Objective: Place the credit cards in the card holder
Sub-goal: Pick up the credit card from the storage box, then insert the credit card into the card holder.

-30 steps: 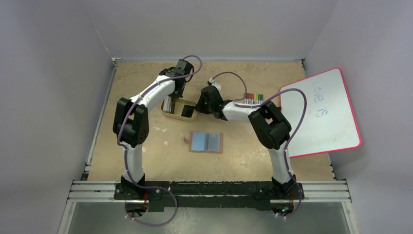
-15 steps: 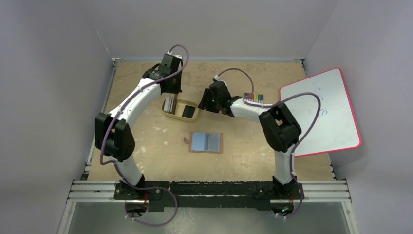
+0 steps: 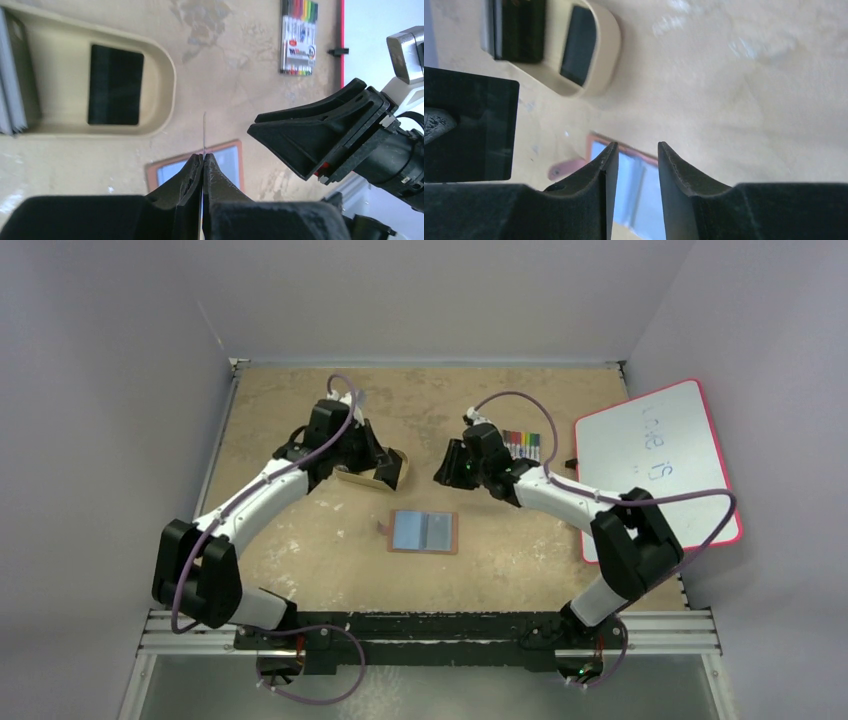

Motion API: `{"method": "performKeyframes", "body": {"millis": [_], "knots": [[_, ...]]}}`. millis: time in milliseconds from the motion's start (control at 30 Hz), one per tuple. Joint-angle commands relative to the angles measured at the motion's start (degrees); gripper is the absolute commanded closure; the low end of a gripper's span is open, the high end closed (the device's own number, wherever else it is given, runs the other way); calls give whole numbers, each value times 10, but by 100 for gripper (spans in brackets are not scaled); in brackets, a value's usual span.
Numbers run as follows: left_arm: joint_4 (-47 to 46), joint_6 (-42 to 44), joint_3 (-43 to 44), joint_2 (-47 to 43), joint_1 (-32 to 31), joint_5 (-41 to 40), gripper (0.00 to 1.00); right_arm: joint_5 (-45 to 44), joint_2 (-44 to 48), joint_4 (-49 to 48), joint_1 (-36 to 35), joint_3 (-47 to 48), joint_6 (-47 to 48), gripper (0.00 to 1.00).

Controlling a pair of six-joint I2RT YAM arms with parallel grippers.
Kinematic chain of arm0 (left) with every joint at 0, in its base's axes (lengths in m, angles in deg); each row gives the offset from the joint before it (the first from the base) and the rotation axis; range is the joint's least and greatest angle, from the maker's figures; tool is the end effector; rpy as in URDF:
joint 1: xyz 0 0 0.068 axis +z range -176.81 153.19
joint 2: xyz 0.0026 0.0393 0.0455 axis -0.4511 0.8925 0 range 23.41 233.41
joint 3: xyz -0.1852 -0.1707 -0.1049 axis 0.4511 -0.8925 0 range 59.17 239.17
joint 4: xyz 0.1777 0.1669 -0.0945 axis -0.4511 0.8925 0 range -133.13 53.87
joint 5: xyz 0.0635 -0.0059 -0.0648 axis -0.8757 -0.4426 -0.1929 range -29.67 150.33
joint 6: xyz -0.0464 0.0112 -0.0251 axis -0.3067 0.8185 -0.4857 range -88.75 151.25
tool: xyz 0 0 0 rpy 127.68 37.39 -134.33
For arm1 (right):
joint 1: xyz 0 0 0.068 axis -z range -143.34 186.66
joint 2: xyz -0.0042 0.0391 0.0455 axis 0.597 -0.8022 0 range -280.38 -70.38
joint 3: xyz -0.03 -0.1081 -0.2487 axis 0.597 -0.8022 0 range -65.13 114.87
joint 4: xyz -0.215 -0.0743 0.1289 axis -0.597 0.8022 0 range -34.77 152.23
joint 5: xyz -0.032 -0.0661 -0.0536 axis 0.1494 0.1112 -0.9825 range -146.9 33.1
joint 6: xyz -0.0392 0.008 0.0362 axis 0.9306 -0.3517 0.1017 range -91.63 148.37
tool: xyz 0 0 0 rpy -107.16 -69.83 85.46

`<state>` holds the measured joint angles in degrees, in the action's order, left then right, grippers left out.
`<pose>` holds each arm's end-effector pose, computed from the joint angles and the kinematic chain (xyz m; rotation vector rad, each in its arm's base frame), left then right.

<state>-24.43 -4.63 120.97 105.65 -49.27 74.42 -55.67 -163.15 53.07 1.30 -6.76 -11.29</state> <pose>0.2916 -0.1299 0.2773 -0.1380 2.3577 -0.8009 0.2944 0.2097 0.2298 0.0707 2.2376 0.7708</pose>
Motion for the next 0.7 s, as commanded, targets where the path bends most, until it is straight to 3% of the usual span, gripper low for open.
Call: {"method": "performKeyframes", "body": {"millis": [0, 300, 667], "knots": [[-149, -107, -80, -48, -23, 54, 100, 15, 57, 10, -8, -64, -10, 64], [-228, -164, -191, -69, -86, 44, 100, 28, 94, 3, -29, -123, -28, 68], [-259, -162, -254, -40, -100, 56, 100, 26, 65, -4, -42, -130, -31, 69]]}}
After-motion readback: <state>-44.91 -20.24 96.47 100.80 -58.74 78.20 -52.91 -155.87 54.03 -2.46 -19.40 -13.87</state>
